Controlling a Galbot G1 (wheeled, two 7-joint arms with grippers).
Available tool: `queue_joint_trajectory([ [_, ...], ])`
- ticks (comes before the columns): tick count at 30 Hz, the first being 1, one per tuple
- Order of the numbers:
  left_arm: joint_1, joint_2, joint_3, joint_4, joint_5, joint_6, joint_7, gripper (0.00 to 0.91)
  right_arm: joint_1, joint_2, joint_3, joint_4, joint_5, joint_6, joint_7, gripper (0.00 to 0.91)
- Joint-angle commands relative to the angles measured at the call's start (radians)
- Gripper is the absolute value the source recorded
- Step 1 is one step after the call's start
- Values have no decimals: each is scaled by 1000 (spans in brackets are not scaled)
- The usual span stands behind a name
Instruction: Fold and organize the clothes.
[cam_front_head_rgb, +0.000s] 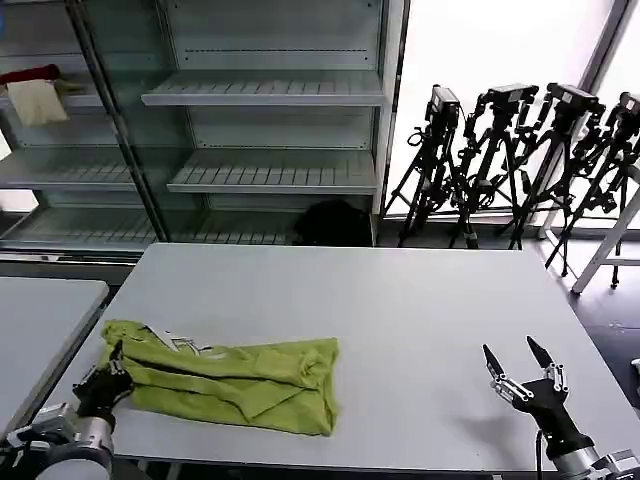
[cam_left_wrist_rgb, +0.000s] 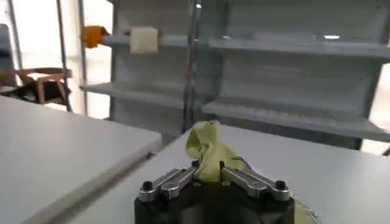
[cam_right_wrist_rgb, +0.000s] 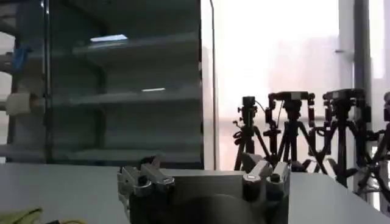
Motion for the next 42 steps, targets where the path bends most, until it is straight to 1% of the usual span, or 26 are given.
queue_joint_trajectory([
  [1, 34, 16, -143, -127, -30, 19, 24, 0, 1, 2, -1, 0, -3, 0, 2, 907],
  [4, 47, -5, -50, -184, 9, 2, 51, 0, 0, 6, -3, 0, -6, 0, 3, 907],
  [6, 56, -20, 29, -215, 52, -24, 82, 0, 0, 8, -4, 1, -9, 0, 4, 907],
  [8, 55, -27, 142, -241, 110, -52, 108, 0, 0, 9, -4, 2, -10, -1, 4, 907],
  [9, 53, -29, 174, -246, 110, -58, 114, 0, 0, 10, -4, 2, -11, -1, 4, 907],
  [11, 46, -34, 265, -243, 224, -78, 134, 0, 1, 12, -6, 2, -13, -1, 5, 907],
  [14, 25, -37, 364, -209, 294, -98, 136, 0, 0, 15, -10, 1, -19, -1, 3, 907],
  [17, 9, -43, 432, -186, 335, -117, 141, 0, 1, 18, -12, 1, -22, -1, 3, 907],
  [21, 6, -46, 502, -153, 390, -147, 162, 0, 0, 18, -10, 4, -23, -1, 4, 907],
  [27, 4, -52, 563, -87, 458, -184, 174, 0, -3, 20, -12, 3, -26, 1, 5, 907],
  [34, -42, -72, 628, -39, 500, -166, 173, 10, 3, 25, -20, 4, -34, 0, 9, 907],
  [36, -54, -80, 643, -26, 508, -160, 174, 0, 5, 29, -20, 5, -39, -1, 9, 907],
  [42, -68, -90, 678, 19, 541, -161, 175, 10, 3, 28, -16, 4, -39, 1, 10, 907],
])
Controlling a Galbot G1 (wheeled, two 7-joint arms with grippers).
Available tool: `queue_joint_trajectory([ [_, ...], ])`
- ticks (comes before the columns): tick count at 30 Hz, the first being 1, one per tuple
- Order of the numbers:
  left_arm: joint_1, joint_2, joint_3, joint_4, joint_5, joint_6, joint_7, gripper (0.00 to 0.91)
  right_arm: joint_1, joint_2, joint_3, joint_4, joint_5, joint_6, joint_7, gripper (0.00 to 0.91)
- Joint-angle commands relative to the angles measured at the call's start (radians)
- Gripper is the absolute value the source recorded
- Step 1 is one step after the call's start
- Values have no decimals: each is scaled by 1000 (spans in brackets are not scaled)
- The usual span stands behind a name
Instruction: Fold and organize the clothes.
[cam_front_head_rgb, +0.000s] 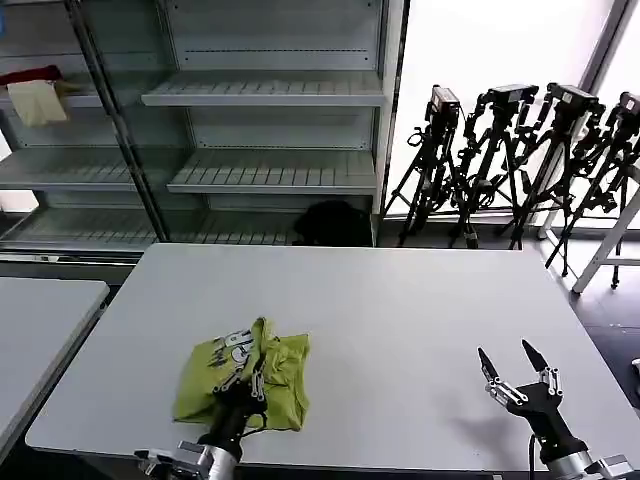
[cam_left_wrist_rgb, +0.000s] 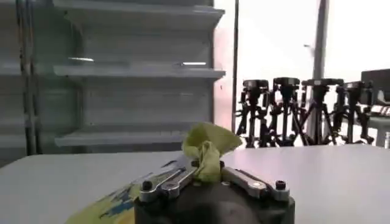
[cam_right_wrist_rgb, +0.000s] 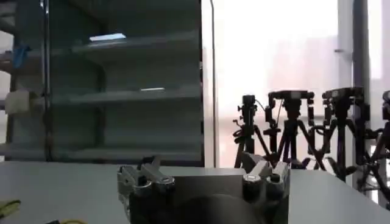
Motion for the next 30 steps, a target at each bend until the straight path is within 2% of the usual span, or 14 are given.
queue_joint_trajectory([
  [1, -40, -21, 122, 86, 91, -11, 9, 10, 3, 0, 2, -4, -2, 1, 1, 907],
  [9, -90, -41, 128, 146, 103, 2, 6, 10, 5, 2, 0, -1, -2, 0, 1, 907],
  [11, -100, -43, 123, 159, 109, 3, 4, 50, 4, 3, -1, -1, -2, 0, 1, 907],
  [12, -101, -43, 121, 163, 112, 4, 2, 534, 4, 3, -1, -1, -2, 0, 1, 907],
  [13, -104, -42, 118, 167, 117, 5, 1, 907, 5, 3, -1, 0, -3, 0, 0, 907],
  [21, -110, -32, 119, 154, 148, 15, -2, 907, 6, 6, -5, 0, -6, 1, 0, 907],
  [30, -29, 4, 157, -60, 196, 73, 0, 907, 11, 7, -9, -3, -14, 2, 1, 907],
])
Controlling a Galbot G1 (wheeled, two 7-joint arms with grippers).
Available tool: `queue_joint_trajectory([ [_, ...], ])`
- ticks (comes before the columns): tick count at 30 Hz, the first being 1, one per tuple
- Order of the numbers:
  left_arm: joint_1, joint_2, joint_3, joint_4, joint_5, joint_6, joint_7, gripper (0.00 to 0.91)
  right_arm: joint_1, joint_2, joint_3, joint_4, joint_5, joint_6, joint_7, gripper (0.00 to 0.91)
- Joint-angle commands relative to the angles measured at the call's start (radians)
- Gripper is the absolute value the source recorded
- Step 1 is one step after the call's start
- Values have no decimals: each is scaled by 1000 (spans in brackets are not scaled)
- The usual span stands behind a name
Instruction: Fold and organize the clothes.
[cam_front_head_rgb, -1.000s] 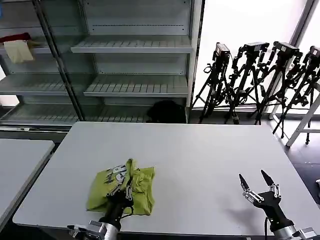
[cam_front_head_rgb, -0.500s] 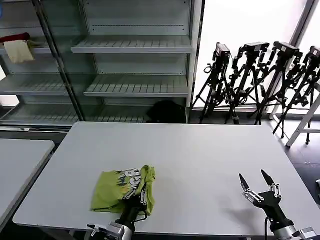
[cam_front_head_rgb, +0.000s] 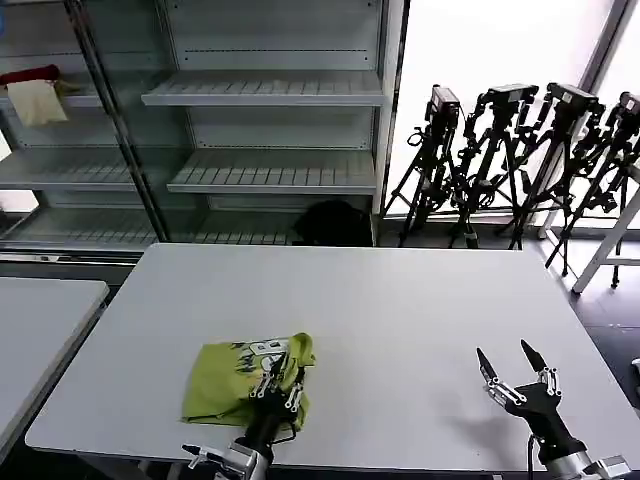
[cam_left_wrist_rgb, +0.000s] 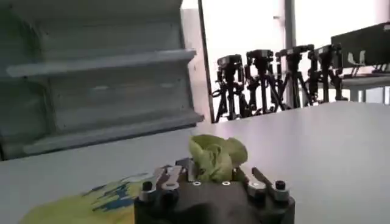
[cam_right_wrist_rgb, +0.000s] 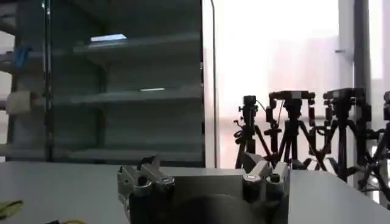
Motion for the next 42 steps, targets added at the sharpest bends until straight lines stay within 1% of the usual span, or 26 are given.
queue_joint_trajectory([
  [1, 52, 19, 41, -186, 46, 49, -5, 907, 6, 3, -5, -3, -5, 0, 1, 907],
  [5, 68, 22, 50, -262, 47, 63, -23, 907, 7, 7, -7, -2, -11, -1, 1, 907],
  [8, 79, 33, 11, -302, 26, 82, -55, 907, 4, 4, -4, -6, -10, 1, 2, 907],
  [11, 84, 50, -79, -300, -36, 115, -91, 907, 2, 3, -3, -10, -9, 4, 3, 907],
  [12, 87, 67, -130, -282, -75, 120, -99, 907, 1, 2, -4, -10, -10, 6, 3, 907],
  [13, 87, 68, -150, -266, -90, 126, -102, 907, 1, 2, -5, -11, -10, 7, 4, 907],
  [16, 92, 79, -281, -212, -202, 156, -106, 907, 6, 1, -7, -12, -10, 4, 8, 907],
  [18, 99, 79, -335, -195, -281, 204, -108, 907, 6, -1, -7, -12, -10, 2, 9, 907],
  [21, 115, 78, -382, -189, -381, 286, -116, 907, 4, -5, -3, -12, -9, 1, 9, 907],
  [25, 117, 73, -420, -155, -455, 322, -120, 907, 2, -7, 0, -13, -8, 1, 9, 907],
  [28, 102, 67, -437, -127, -524, 330, -128, 907, 4, -6, -3, -13, -9, 0, 8, 907],
  [33, 75, 48, -434, -88, -564, 320, -127, 907, 8, -4, -6, -12, -11, -3, 7, 907],
  [39, 60, 20, -411, -45, -600, 277, -111, 907, 5, -6, -3, -11, -10, -4, 6, 907],
  [42, 52, 19, -417, -22, -624, 259, -101, 907, 3, -5, -3, -11, -10, -2, 5, 907],
])
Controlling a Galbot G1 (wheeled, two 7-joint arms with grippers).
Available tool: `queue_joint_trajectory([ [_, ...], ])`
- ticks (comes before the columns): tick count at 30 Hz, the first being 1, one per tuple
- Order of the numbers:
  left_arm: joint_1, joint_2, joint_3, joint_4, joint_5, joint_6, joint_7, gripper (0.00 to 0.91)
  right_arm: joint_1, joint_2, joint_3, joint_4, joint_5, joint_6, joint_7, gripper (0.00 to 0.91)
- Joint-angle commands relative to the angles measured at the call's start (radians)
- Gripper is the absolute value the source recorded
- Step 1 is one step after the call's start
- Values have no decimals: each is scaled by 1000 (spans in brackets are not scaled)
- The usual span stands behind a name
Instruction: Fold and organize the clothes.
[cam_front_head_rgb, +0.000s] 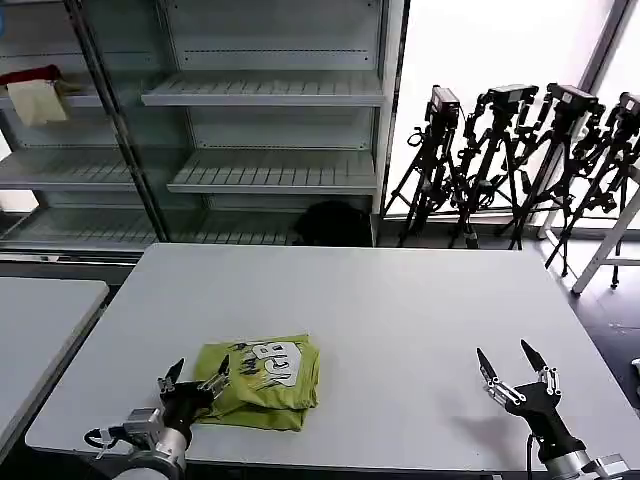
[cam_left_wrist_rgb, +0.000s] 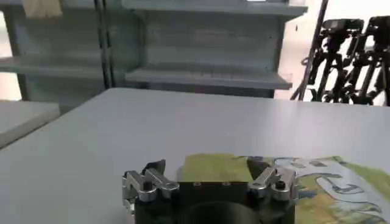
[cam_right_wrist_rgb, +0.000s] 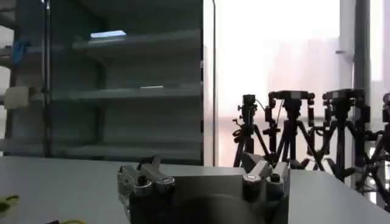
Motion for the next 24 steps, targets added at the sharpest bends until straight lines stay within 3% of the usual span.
queue_joint_trajectory([
  [1, -20, -14, -53, 85, -157, -18, 17, 907, -2, 1, 2, -1, 1, 3, -1, 907],
  [12, 4, -34, -39, 100, -193, -78, 60, 907, 2, 1, -2, -4, 1, 4, -2, 907],
  [13, 6, -35, -37, 100, -193, -83, 63, 796, 2, 0, -2, -4, 1, 5, -2, 907],
  [15, 12, -35, -32, 95, -195, -101, 76, 464, 1, -2, 0, -4, 3, 5, -2, 907],
  [16, 13, -35, -30, 94, -195, -106, 82, 464, 1, -2, 1, -6, 4, 5, -2, 907],
  [17, 13, -33, -26, 94, -193, -115, 91, 81, 2, -2, 0, -7, 4, 5, -2, 907],
  [19, 11, -32, -22, 98, -190, -126, 95, 0, 3, -1, -1, -6, 4, 5, -2, 907],
  [24, 4, -28, -12, 134, -191, -155, 114, 0, 1, 2, -3, -6, 3, 8, -4, 907],
])
